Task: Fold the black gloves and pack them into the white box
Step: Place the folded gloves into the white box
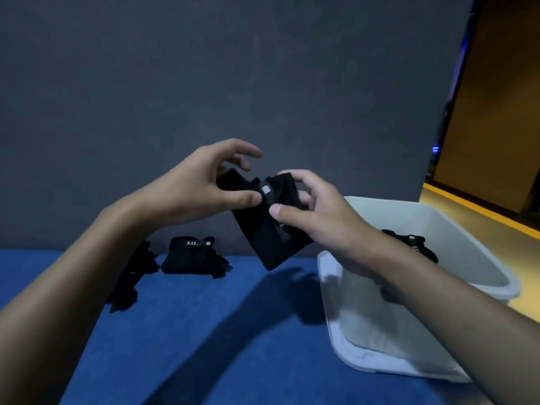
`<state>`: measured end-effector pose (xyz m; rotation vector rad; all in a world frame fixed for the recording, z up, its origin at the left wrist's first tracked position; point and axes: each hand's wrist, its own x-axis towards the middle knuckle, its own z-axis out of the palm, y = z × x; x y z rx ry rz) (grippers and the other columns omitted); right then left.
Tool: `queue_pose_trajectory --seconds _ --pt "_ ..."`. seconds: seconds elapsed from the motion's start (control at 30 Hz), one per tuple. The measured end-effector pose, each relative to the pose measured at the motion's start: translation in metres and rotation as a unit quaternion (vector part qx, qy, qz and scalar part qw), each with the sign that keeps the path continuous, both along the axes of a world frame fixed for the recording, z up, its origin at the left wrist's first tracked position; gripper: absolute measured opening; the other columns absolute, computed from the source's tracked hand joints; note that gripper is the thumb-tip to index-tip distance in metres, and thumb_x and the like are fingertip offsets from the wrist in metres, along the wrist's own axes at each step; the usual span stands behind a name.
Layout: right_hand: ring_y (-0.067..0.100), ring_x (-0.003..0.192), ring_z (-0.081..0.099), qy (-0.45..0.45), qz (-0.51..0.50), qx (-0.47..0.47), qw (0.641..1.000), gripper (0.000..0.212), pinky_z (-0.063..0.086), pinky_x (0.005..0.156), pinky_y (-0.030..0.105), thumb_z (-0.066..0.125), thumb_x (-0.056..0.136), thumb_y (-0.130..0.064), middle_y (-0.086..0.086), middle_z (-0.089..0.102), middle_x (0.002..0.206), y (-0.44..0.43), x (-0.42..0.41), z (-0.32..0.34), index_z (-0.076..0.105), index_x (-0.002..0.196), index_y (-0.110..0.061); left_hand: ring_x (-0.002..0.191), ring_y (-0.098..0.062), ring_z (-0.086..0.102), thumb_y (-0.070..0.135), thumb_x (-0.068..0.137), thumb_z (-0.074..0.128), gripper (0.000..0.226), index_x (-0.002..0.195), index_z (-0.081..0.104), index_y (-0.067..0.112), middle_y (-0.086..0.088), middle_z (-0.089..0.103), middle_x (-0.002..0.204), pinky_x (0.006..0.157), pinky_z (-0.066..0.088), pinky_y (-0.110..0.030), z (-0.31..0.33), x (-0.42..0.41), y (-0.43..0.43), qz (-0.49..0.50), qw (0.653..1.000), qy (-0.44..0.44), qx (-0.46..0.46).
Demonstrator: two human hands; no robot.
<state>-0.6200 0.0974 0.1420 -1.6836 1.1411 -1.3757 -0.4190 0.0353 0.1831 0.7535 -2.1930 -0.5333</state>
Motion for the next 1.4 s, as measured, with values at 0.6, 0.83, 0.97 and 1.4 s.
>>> queue_pose_trajectory --seconds 0.6,0.83,0.97,1.4 --pt "0.026 0.106 0.069 -0.004 -0.071 0.017 0.997 0.059 0.051 0.1 0.043 0.07 0.075 -0.024 0.014 0.067 0.118 0.052 -0.134 0.041 0.052 0.131 -0.021 0.083 -0.019 0.071 -0.001 0.085 0.07 0.066 0.138 0.039 0.023 -0.007 0.075 0.092 0.069 0.058 -0.031 0.002 -0.16 0.015 -0.177 0.943 0.172 0.225" --pt "0.03 0.098 0.07 0.082 -0.105 0.069 0.989 0.044 0.055 0.086 0.05 0.068 0.087 -0.009 0.015 0.068 0.11 0.045 -0.159 0.029 0.054 0.125 -0.026 0.091 -0.019 0.07 0.013 0.089 0.072 0.059 0.137 0.041 0.025 -0.016 0.069 0.103 0.083 0.055 -0.038 -0.02 -0.17 -0.001 -0.127 0.979 0.081 0.135" --pt "0.014 0.072 0.069 0.134 -0.109 0.136 0.976 0.045 0.052 0.057 0.023 0.07 0.088 -0.01 0.007 0.063 0.09 0.039 -0.166 0.019 0.053 0.123 -0.032 0.106 0.002 0.059 0.037 0.091 0.065 0.036 0.126 0.055 0.032 0.015 0.065 0.108 0.087 0.046 -0.022 -0.043 -0.151 -0.019 -0.052 0.993 -0.096 -0.044" --pt "-0.008 0.081 0.056 0.381 -0.044 0.154 0.911 0.013 0.046 0.078 0.017 0.068 0.091 -0.027 -0.019 0.06 0.094 0.013 -0.158 -0.027 0.063 0.102 -0.031 0.117 0.006 0.052 0.055 0.092 0.044 0.045 0.124 0.063 0.029 0.024 0.056 0.122 0.101 0.042 -0.021 -0.067 -0.135 -0.032 -0.065 0.98 -0.171 -0.082"
